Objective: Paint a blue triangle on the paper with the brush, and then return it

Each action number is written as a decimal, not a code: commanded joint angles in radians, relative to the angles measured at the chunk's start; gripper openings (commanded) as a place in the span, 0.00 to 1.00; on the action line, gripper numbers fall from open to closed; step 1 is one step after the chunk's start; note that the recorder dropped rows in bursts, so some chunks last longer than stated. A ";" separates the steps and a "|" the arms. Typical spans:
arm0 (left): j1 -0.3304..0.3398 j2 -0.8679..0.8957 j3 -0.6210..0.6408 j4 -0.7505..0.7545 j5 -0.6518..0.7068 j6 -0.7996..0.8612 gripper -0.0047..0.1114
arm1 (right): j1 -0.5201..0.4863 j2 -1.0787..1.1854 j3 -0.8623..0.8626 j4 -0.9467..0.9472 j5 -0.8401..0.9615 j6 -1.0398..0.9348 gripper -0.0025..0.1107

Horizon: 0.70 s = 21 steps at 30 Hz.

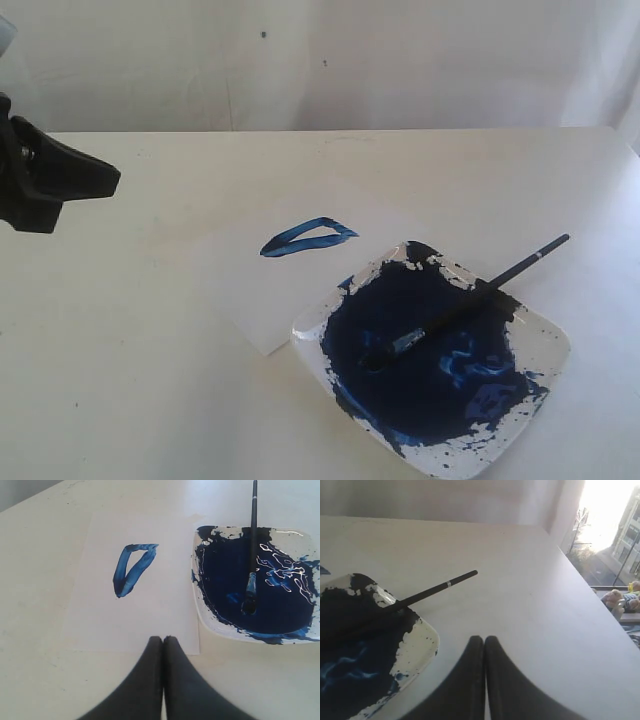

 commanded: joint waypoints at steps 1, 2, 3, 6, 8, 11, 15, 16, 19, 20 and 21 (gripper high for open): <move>-0.001 -0.009 0.005 -0.015 0.012 -0.004 0.04 | 0.004 -0.007 0.004 -0.010 -0.010 0.098 0.02; -0.001 -0.009 0.005 -0.015 0.012 -0.004 0.04 | -0.001 -0.007 0.004 -0.010 -0.010 0.098 0.02; -0.001 -0.009 0.005 -0.015 0.012 -0.004 0.04 | -0.009 -0.007 0.004 -0.010 -0.010 0.098 0.02; -0.001 -0.009 0.005 -0.015 0.012 -0.004 0.04 | -0.035 -0.007 0.004 -0.010 -0.010 0.095 0.02; -0.001 -0.009 0.005 -0.015 0.012 -0.004 0.04 | -0.050 -0.007 0.004 -0.010 -0.010 0.091 0.02; -0.001 -0.009 0.005 -0.015 0.012 -0.004 0.04 | -0.055 -0.007 0.004 -0.013 -0.010 0.091 0.02; -0.001 -0.009 0.005 -0.015 0.012 -0.004 0.04 | -0.033 -0.007 0.004 -0.010 -0.010 0.106 0.02; -0.001 -0.009 0.005 -0.015 0.012 -0.004 0.04 | -0.022 -0.007 0.004 -0.001 -0.007 0.106 0.02; -0.001 -0.009 0.005 -0.015 0.012 -0.004 0.04 | 0.035 -0.007 0.004 0.010 -0.007 0.106 0.02; -0.001 -0.009 0.005 -0.015 0.012 -0.004 0.04 | 0.059 -0.007 0.004 0.016 -0.007 0.106 0.02; -0.001 -0.009 0.005 -0.015 0.012 -0.004 0.04 | 0.083 -0.007 0.004 0.016 -0.007 0.106 0.02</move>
